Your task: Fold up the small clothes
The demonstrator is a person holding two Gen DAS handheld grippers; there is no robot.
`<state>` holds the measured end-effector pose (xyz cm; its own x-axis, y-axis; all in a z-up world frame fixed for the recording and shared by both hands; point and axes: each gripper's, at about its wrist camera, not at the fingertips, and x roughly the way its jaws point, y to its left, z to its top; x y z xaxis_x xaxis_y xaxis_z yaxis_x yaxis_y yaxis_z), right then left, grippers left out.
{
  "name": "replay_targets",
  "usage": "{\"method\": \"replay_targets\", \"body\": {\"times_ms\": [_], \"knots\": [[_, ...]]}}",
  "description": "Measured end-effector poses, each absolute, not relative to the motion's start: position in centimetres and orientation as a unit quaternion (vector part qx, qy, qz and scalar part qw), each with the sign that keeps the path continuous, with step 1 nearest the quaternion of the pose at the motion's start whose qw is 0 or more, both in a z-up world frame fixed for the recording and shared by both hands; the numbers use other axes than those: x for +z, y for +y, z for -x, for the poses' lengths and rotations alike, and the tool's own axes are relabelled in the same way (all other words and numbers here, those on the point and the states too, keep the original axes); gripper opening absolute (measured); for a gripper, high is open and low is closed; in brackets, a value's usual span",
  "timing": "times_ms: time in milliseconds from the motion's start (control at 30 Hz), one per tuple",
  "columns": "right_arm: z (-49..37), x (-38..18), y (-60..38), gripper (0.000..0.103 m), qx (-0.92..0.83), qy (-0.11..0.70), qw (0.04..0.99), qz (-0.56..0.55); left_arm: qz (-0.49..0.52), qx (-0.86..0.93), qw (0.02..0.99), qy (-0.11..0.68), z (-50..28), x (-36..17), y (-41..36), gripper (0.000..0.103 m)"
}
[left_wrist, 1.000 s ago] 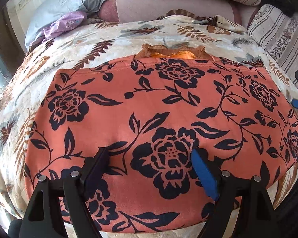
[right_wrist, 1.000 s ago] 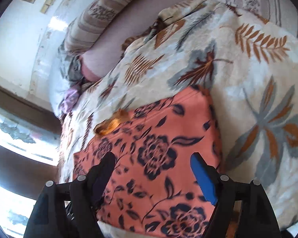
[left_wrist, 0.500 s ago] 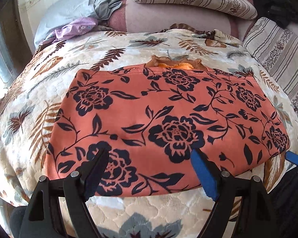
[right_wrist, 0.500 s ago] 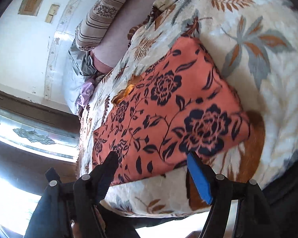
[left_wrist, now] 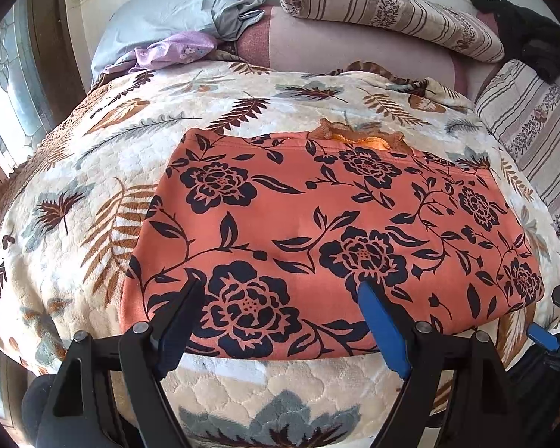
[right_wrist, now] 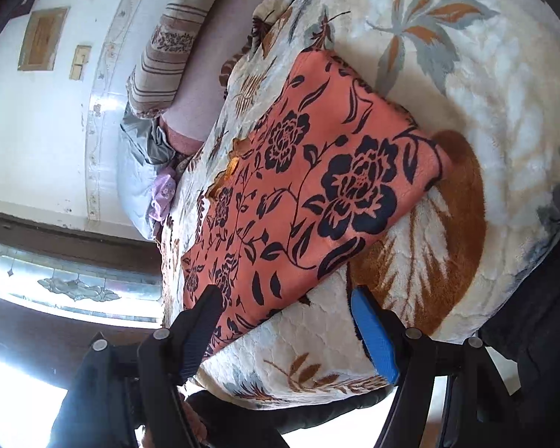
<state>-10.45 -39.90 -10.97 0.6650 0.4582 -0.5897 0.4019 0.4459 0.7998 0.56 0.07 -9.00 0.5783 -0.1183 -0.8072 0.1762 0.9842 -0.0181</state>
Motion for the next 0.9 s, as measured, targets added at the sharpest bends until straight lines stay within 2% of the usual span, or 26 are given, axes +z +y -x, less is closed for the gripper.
{"method": "replay_targets", "body": {"times_ms": [433,900], "knots": [[9.0,-13.7,-43.7,0.075,-0.027,0.391,0.715,-0.579,-0.034,-0.082,0.881,0.465,-2.0,-9.9,-1.0,0.085],[7.1,-14.0,-45.3,0.074,-0.049,0.369,0.730,-0.574,-0.050,-0.078,0.881,0.463,-3.7,-10.4,-3.1,0.085]]}}
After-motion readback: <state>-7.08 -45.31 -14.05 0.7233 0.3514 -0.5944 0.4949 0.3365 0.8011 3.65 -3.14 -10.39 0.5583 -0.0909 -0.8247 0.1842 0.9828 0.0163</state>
